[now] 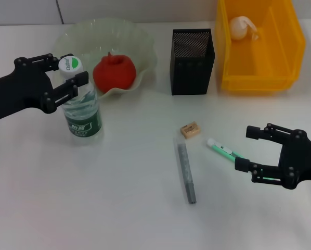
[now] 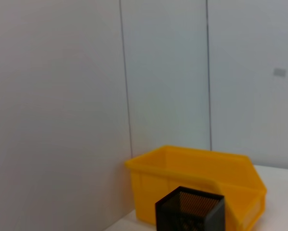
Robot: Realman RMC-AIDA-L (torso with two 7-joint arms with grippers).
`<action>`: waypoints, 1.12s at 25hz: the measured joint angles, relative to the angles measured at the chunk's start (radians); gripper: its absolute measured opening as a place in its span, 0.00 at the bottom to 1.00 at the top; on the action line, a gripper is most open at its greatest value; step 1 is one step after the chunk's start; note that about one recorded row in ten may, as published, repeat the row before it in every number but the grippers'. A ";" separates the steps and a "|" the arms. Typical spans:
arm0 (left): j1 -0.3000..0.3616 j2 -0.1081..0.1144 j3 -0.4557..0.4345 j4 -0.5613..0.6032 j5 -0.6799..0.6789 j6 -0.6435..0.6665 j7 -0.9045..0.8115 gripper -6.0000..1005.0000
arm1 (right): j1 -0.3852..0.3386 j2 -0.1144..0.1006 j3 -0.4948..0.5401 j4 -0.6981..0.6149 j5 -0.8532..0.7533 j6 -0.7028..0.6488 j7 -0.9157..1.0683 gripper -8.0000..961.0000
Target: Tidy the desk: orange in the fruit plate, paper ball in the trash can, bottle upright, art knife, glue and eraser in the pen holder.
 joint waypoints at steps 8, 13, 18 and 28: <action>0.002 -0.002 -0.015 -0.005 -0.031 0.002 -0.002 0.53 | 0.001 0.000 0.001 -0.005 -0.002 0.000 0.013 0.86; 0.060 0.000 -0.020 0.099 -0.101 0.041 -0.029 0.73 | 0.001 -0.003 0.052 -0.061 -0.008 -0.010 0.104 0.86; 0.158 0.000 0.025 0.206 -0.139 0.155 -0.018 0.81 | 0.006 -0.005 0.150 -0.271 -0.131 -0.064 0.350 0.85; 0.063 -0.001 0.220 -0.170 -0.039 0.261 0.193 0.81 | 0.261 0.000 0.043 -0.794 -0.744 -0.281 1.021 0.85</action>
